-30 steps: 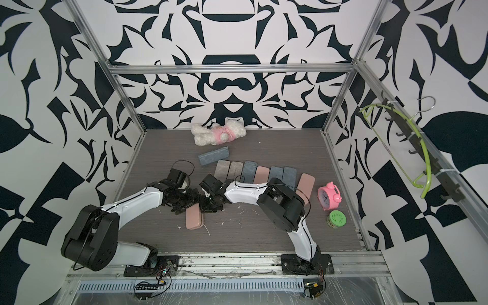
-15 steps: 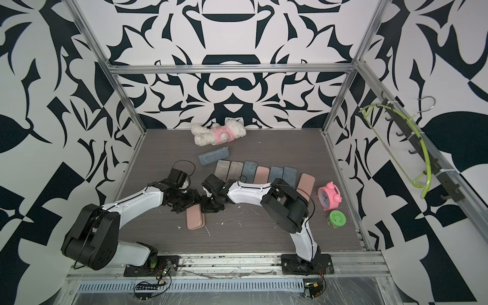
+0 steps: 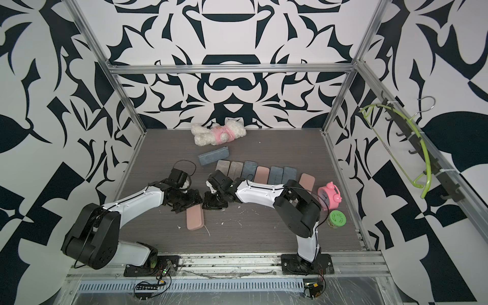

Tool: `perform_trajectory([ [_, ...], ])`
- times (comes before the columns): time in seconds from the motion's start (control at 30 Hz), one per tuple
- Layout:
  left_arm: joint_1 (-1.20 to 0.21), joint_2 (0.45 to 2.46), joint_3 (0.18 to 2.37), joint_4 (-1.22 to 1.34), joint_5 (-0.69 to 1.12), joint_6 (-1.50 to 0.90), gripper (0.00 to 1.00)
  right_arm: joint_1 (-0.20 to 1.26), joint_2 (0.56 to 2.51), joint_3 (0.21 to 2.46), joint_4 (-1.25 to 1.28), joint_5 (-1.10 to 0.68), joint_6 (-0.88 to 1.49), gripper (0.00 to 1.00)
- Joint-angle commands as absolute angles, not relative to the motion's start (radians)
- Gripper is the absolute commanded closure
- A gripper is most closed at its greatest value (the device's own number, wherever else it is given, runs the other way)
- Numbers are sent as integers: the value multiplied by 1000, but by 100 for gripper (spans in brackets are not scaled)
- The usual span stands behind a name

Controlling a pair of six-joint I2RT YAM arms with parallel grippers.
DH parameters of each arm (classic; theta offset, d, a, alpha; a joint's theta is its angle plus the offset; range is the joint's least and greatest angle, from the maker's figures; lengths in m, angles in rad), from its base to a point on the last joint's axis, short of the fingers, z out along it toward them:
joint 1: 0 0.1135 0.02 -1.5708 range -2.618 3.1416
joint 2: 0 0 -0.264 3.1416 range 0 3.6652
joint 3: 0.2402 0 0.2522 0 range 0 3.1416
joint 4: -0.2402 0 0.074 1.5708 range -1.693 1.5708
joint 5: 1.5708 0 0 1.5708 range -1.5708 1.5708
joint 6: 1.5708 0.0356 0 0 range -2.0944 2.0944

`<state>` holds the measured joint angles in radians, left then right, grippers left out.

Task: Close the glasses case
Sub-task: Close the glasses case at the center of the board, then move the glasses case to the center of the board.

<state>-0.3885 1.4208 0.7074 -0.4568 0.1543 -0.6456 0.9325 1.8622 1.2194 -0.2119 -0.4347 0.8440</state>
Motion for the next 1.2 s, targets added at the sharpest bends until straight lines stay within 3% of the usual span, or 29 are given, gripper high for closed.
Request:
perform_trajectory([
  [0.0,-391,1416,706,-531,155,-635,9,919,1815,1196,-216,-431,835,76],
  [0.1,-391,1406,710,-531,163,-638,5,913,1806,1184,-217,-429,832,75],
  [0.7,-415,1392,683,-593,153,-633,6,890,1741,1152,-276,-408,799,74],
  [1.17,-559,1396,714,-695,43,-667,5,882,1692,1132,-310,-384,784,73],
])
